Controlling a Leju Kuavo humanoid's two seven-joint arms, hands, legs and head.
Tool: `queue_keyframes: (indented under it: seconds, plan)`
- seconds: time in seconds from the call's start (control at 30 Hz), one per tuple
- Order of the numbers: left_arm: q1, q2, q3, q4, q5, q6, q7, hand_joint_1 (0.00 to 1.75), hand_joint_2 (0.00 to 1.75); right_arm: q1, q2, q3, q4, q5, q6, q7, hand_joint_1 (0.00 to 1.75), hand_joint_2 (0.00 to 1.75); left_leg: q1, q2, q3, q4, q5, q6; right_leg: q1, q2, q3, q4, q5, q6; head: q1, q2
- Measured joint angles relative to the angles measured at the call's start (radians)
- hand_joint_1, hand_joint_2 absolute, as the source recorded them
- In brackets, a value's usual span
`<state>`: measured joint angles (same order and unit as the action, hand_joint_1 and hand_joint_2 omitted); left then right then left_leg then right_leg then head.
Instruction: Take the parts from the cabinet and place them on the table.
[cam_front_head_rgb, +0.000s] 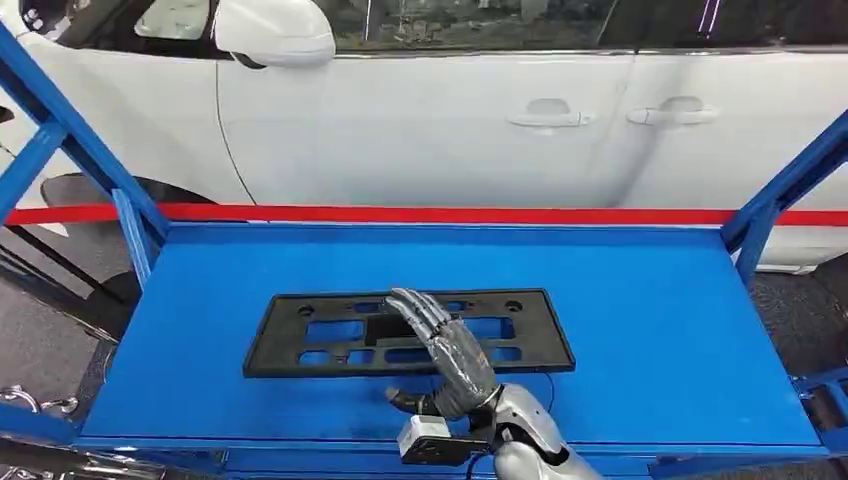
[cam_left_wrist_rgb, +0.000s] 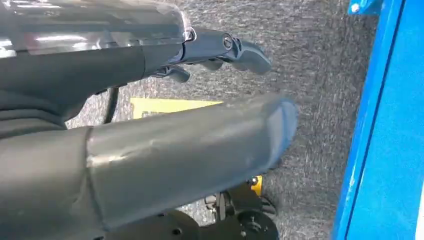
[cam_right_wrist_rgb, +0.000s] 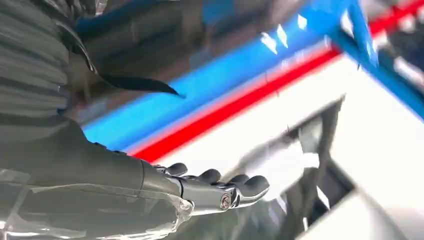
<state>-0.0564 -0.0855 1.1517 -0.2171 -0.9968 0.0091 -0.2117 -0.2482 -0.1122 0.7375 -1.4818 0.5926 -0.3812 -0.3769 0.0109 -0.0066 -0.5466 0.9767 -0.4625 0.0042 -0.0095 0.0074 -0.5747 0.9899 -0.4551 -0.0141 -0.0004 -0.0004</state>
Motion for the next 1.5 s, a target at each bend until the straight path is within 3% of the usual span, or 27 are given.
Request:
queue_keyframes:
  seconds: [0.07,0.17,0.2,0.27,0.33,0.4,0.5,0.53,0.57,0.6,0.67,0.7,0.77,0.83,0.87,0.97,1.03,1.07,1.1,1.17,1.2,1.23,1.27,1.3,1.37,1.4,1.5]
  plan:
    - [0.000,0.000,0.003,0.000,0.000,0.002,-0.002,0.00,0.00,0.007,-0.002,-0.009,-0.045,0.096,-0.047,0.007,0.00,1.75,0.005,0.002,-0.021,0.061,-0.051,-0.006,-0.005,-0.004,0.013,-0.011,0.002,-0.011,0.000,0.000]
    - [0.000,0.000,0.007,0.000,-0.003,0.003,-0.001,0.00,0.00,0.023,-0.014,-0.012,-0.077,0.260,-0.121,0.043,0.00,1.75,0.008,0.001,-0.125,0.282,-0.150,-0.014,0.001,-0.008,0.013,-0.008,-0.001,-0.017,0.000,0.000]
    - [0.002,0.000,0.007,0.000,-0.006,0.005,-0.002,0.00,0.00,0.029,-0.024,-0.012,-0.083,0.321,-0.146,0.060,0.00,1.75,0.008,0.001,-0.142,0.317,-0.151,-0.016,0.001,-0.008,0.013,-0.006,-0.002,-0.018,0.000,0.000]
    - [0.003,0.000,0.008,0.000,-0.009,0.005,-0.005,0.00,0.00,0.035,-0.039,-0.012,-0.087,0.425,-0.183,0.096,0.00,1.75,0.008,0.002,-0.112,0.249,-0.093,-0.015,0.001,-0.006,0.014,-0.003,-0.005,-0.016,0.000,0.000]
    - [0.000,0.001,0.008,0.000,-0.011,0.005,-0.008,0.00,0.00,0.038,-0.057,-0.012,-0.089,0.557,-0.222,0.142,0.00,1.75,0.008,0.002,-0.024,0.068,-0.002,-0.005,0.001,-0.004,0.018,0.004,-0.011,-0.010,0.000,0.000]
    - [-0.003,0.002,0.008,0.000,-0.012,0.005,-0.011,0.00,0.00,0.040,-0.082,-0.012,-0.088,0.669,-0.252,0.187,0.00,1.75,0.001,0.001,0.002,0.010,-0.010,0.004,0.007,-0.004,0.013,0.010,-0.014,-0.002,0.000,0.000]
    - [0.000,0.002,0.008,0.000,-0.016,0.007,-0.011,0.00,0.00,0.045,-0.115,-0.010,-0.085,0.709,-0.269,0.215,0.00,1.75,-0.001,0.000,0.000,0.011,-0.007,0.017,0.005,-0.004,0.016,0.000,-0.008,0.013,0.000,0.000]
    - [-0.001,0.002,0.008,0.000,-0.016,0.007,-0.011,0.00,0.00,0.045,-0.122,-0.010,-0.085,0.711,-0.270,0.217,0.00,1.75,0.011,0.003,0.005,0.000,0.001,0.028,0.007,-0.004,0.013,0.005,-0.016,0.018,0.000,0.000]
    - [-0.003,0.002,0.008,0.000,-0.016,0.007,-0.011,0.00,0.00,0.044,-0.130,-0.010,-0.085,0.712,-0.271,0.217,0.00,1.75,0.010,0.003,0.005,-0.003,0.003,0.032,0.005,-0.005,0.004,0.033,-0.039,0.024,0.000,0.000]
    - [-0.004,0.002,0.008,0.000,-0.016,0.007,-0.011,0.00,0.00,0.045,-0.136,-0.010,-0.084,0.714,-0.272,0.217,0.00,1.75,0.010,0.005,0.005,-0.003,0.003,0.040,0.004,-0.005,-0.024,0.099,-0.080,0.028,0.000,0.000]
    - [-0.003,0.002,0.008,0.000,-0.016,0.007,-0.011,0.00,0.00,0.049,-0.146,-0.009,-0.080,0.716,-0.272,0.218,0.00,1.75,0.009,0.006,0.002,-0.001,0.003,0.041,0.001,-0.005,-0.103,0.270,-0.157,0.036,0.000,0.000]
    - [-0.003,0.002,0.008,0.000,-0.016,0.007,-0.011,0.00,0.00,0.051,-0.148,-0.008,-0.079,0.716,-0.272,0.218,0.00,1.75,0.009,0.006,0.002,0.000,0.002,0.041,-0.002,-0.005,-0.128,0.321,-0.167,0.038,0.000,0.000]
    - [-0.003,0.002,0.008,0.000,-0.016,0.007,-0.011,0.00,0.00,0.054,-0.153,-0.007,-0.078,0.717,-0.272,0.218,0.00,1.75,0.009,0.004,0.005,0.000,0.000,0.040,-0.006,-0.006,-0.112,0.281,-0.120,0.040,0.000,0.000]
    - [-0.003,0.002,0.008,0.000,-0.016,0.007,-0.011,0.00,0.00,0.052,-0.154,-0.007,-0.078,0.717,-0.273,0.218,0.00,1.75,0.009,0.001,0.011,0.001,-0.003,0.035,-0.007,-0.007,-0.021,0.092,-0.021,0.034,0.000,0.000]
    - [-0.002,0.001,0.008,0.000,-0.018,0.007,-0.010,0.00,0.00,0.052,-0.156,-0.007,-0.078,0.703,-0.259,0.211,0.00,1.75,0.009,0.001,0.012,0.001,-0.005,0.031,-0.006,-0.007,0.008,0.022,-0.006,0.029,0.000,0.000]
    - [-0.002,0.002,0.008,0.000,-0.029,0.009,0.010,0.00,0.00,0.042,-0.185,0.008,-0.078,0.525,-0.120,0.151,0.00,1.75,0.002,0.000,0.006,0.006,-0.009,0.015,0.001,-0.005,0.011,0.013,-0.017,0.020,0.000,0.000]
    - [-0.002,0.002,0.008,0.000,-0.030,0.009,0.014,0.00,0.00,0.039,-0.210,0.010,-0.077,0.482,-0.109,0.136,0.00,1.75,0.001,0.000,0.009,0.005,-0.011,0.001,-0.006,-0.004,0.014,0.003,-0.012,0.006,0.000,0.000]
    - [-0.001,0.003,0.008,0.000,-0.030,0.009,0.014,0.00,0.00,0.037,-0.215,0.010,-0.077,0.479,-0.104,0.135,0.00,1.75,0.006,0.001,0.000,0.029,-0.033,-0.001,-0.007,-0.007,0.018,-0.003,-0.009,-0.001,0.000,0.000]
    - [-0.002,0.003,0.008,0.000,-0.031,0.008,0.014,0.00,0.00,0.033,-0.217,0.011,-0.077,0.474,-0.103,0.133,0.00,1.75,0.006,0.001,-0.026,0.086,-0.071,-0.002,-0.007,-0.008,0.018,-0.004,-0.008,-0.008,-0.001,0.000]
    - [-0.002,0.004,0.008,0.000,-0.031,0.008,0.014,0.00,0.00,0.033,-0.220,0.016,-0.076,0.472,-0.102,0.132,0.00,1.75,0.007,0.001,-0.101,0.250,-0.148,-0.007,-0.003,-0.009,0.016,-0.002,-0.010,-0.011,0.000,0.000]
    - [-0.001,0.005,0.008,0.000,-0.031,0.008,0.014,0.00,0.00,0.033,-0.223,0.019,-0.075,0.472,-0.102,0.131,0.00,1.75,0.007,0.001,-0.135,0.320,-0.169,-0.009,-0.001,-0.010,0.015,0.001,-0.011,-0.012,0.000,0.000]
    - [0.001,0.005,0.008,0.000,-0.031,0.009,0.014,0.00,0.00,0.034,-0.226,0.019,-0.073,0.472,-0.102,0.130,0.00,1.75,0.007,0.001,-0.146,0.340,-0.162,-0.007,0.001,-0.010,0.015,0.004,-0.012,-0.013,0.000,0.000]
    - [0.002,0.005,0.008,0.000,-0.031,0.008,0.014,0.00,0.00,0.034,-0.227,0.019,-0.072,0.472,-0.102,0.129,0.00,1.75,0.007,0.001,-0.141,0.327,-0.148,-0.006,0.001,-0.009,0.016,0.004,-0.013,-0.014,0.000,0.000]
    - [0.002,0.005,0.008,0.000,-0.031,0.008,0.014,0.00,0.00,0.033,-0.229,0.019,-0.072,0.472,-0.102,0.128,0.00,1.75,0.007,0.002,-0.097,0.231,-0.086,-0.001,0.003,-0.008,0.017,0.007,-0.015,-0.013,0.000,0.000]
    - [0.000,0.006,0.008,0.000,-0.031,0.009,0.014,0.00,0.00,0.032,-0.229,0.019,-0.072,0.472,-0.102,0.127,0.00,1.75,0.005,0.002,-0.013,0.055,-0.006,0.012,0.004,-0.006,0.021,0.009,-0.019,-0.009,0.000,0.000]
    - [-0.002,0.009,0.008,0.000,-0.031,0.009,0.014,0.00,0.00,0.032,-0.230,0.019,-0.072,0.472,-0.102,0.127,0.00,1.75,-0.002,0.002,0.000,0.024,-0.016,0.017,0.012,-0.005,0.018,0.014,-0.021,-0.004,0.000,0.000]
    - [0.000,0.009,0.008,0.000,-0.031,0.009,0.014,0.00,0.00,0.033,-0.235,0.019,-0.072,0.471,-0.103,0.126,0.00,1.75,-0.007,0.000,-0.002,0.020,-0.012,0.022,0.005,-0.005,0.015,0.008,-0.015,0.011,0.000,0.000]
